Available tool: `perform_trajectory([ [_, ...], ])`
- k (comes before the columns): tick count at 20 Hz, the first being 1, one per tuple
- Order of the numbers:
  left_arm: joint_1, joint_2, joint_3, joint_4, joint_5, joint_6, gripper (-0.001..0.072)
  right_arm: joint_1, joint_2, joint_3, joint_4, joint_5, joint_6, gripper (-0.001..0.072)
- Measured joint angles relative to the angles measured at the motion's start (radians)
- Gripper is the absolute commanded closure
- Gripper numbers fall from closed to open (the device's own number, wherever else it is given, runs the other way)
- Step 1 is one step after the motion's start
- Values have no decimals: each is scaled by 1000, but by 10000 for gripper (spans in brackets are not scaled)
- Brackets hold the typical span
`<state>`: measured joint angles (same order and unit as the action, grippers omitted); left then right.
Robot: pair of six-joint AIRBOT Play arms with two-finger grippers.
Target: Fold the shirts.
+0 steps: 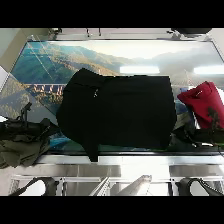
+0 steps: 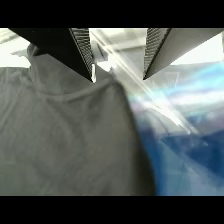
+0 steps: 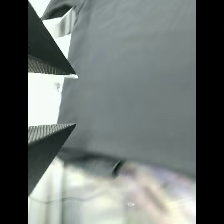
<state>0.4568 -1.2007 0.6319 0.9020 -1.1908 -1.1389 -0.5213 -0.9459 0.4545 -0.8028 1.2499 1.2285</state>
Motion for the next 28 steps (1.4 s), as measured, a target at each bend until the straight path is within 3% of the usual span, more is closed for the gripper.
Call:
perform_trajectory([
  [2, -32, -11, -6, -18, 26, 17, 361, 0, -24, -18, -45, -10, 12, 441],
  [8, -105, -135, 12, -37, 39, 37, 364, 0, -75, -35, -110, -66, 37, 455],
  [9, -109, -158, 27, -40, 26, 37, 407, 0, -89, -36, -111, -79, 36, 470],
  [10, -113, -177, 43, -40, 17, 37, 560, 0, -104, -37, -113, -93, 36, 469],
  [11, -115, -193, 57, -39, 16, 37, 657, 0, -122, -37, -113, -109, 36, 469],
  [12, -117, -206, 71, -39, 7, 38, 699, 0, -140, -37, -110, -122, 33, 469],
  [17, -120, -232, 105, -48, -6, 40, 691, 0, -229, -37, 21, -148, -70, 484],
  [19, -120, -235, 109, -70, -7, 40, 691, 0, -258, -38, 77, -166, -115, 606],
  [20, -120, -236, 111, -80, -8, 41, 691, 0, -272, -38, 100, -171, -132, 607],
  [22, -120, -237, 112, -103, -10, 47, 691, 1, -296, -38, 136, -175, -159, 694],
  [28, -120, -225, 150, -216, -91, 90, 691, -15, -262, -5, 185, -82, -202, 695],
])
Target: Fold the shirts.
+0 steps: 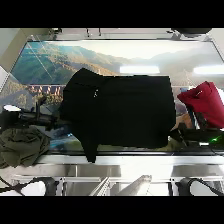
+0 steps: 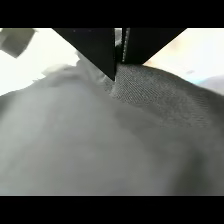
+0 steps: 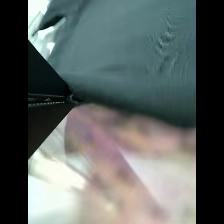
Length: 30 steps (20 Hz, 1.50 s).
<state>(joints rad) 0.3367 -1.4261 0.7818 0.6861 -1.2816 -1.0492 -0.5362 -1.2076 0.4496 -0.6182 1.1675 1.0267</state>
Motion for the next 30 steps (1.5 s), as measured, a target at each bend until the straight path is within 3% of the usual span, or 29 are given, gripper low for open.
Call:
perform_trajectory([
  [3, 1, 76, 120, -131, -126, 25, 691, -60, 141, 97, 107, 116, -3, 695],
  [7, 39, 244, 395, -375, -228, 34, 689, -203, 396, 341, 411, 190, 1, 695],
  [12, 251, 393, 820, -608, -264, 9, 687, -360, 565, 732, 679, 98, -6, 695],
  [17, 439, 410, 1052, -687, -301, -36, 687, -401, 585, 993, 704, -18, -29, 695],
  [20, 363, 343, 1095, -658, -326, -49, 691, -389, 560, 1012, 603, -19, -5, 695],
  [25, 132, 152, 1115, -356, -360, -79, 690, -216, 444, 833, 414, -20, 19, 695],
  [30, -14, -127, 1118, -156, -323, -83, 691, -18, 199, 581, 285, -182, -7, 695],
])
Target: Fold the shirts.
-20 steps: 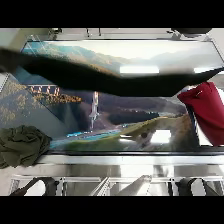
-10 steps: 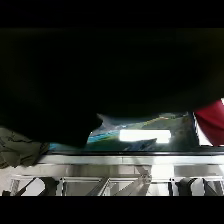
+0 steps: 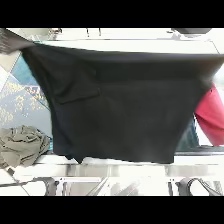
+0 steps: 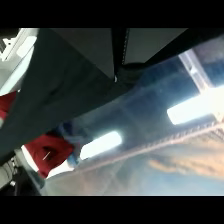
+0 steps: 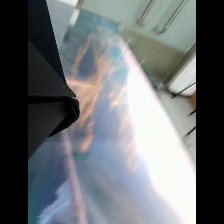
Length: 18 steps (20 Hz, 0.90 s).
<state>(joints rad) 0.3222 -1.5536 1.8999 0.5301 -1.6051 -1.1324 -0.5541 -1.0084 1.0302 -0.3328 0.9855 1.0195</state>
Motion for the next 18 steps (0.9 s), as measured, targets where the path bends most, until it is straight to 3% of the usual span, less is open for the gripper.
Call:
perform_trajectory([
  [3, -46, -195, 0, 47, 83, 31, 691, 85, -210, -58, 24, -108, -75, 695],
  [11, -83, -535, 31, 73, 364, 161, 692, 183, -675, -13, 467, -206, -462, 695],
  [14, -85, -599, 105, 79, 414, 185, 692, 199, -735, 18, 526, -198, -520, 695],
  [18, -85, -632, 144, 126, 439, 208, 692, 208, -760, 30, 479, -153, -526, 695],
])
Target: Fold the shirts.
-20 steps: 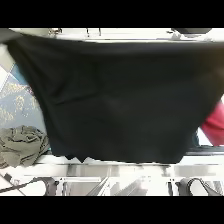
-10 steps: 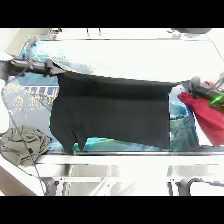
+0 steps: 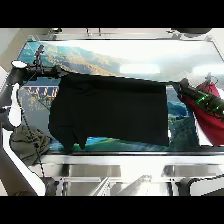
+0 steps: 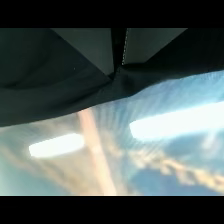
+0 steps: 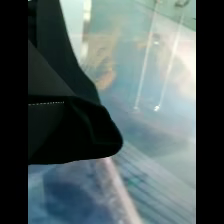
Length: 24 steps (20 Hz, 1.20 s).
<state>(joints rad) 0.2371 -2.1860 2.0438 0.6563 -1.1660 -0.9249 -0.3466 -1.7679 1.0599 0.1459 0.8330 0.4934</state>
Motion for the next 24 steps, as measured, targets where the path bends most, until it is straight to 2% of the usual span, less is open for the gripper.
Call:
perform_trajectory([
  [10, 3, -3, 13, 193, -91, 45, 691, 3, -8, -23, -252, 79, 145, 695],
  [18, 3, -1, 13, 216, -138, 63, 691, 3, -8, -26, -301, 85, 188, 693],
  [19, 3, -1, 13, 216, -140, 63, 689, 3, -8, -26, -304, 87, 190, 642],
  [20, 3, 0, 13, 216, -143, 63, 535, 3, -8, -26, -304, 96, 195, 487],
  [21, 3, 1, 13, 217, -151, 63, 336, 2, -8, -26, -305, 109, 195, 477],
  [22, 4, 4, 13, 219, -160, 60, 221, -2, -4, -26, -308, 132, 195, 477],
  [23, 7, 11, 13, 219, -171, 50, 115, -9, 2, -26, -312, 159, 195, 477],
  [24, 12, 23, 13, 219, -182, 42, 95, -23, 13, -26, -323, 187, 205, 477],
])
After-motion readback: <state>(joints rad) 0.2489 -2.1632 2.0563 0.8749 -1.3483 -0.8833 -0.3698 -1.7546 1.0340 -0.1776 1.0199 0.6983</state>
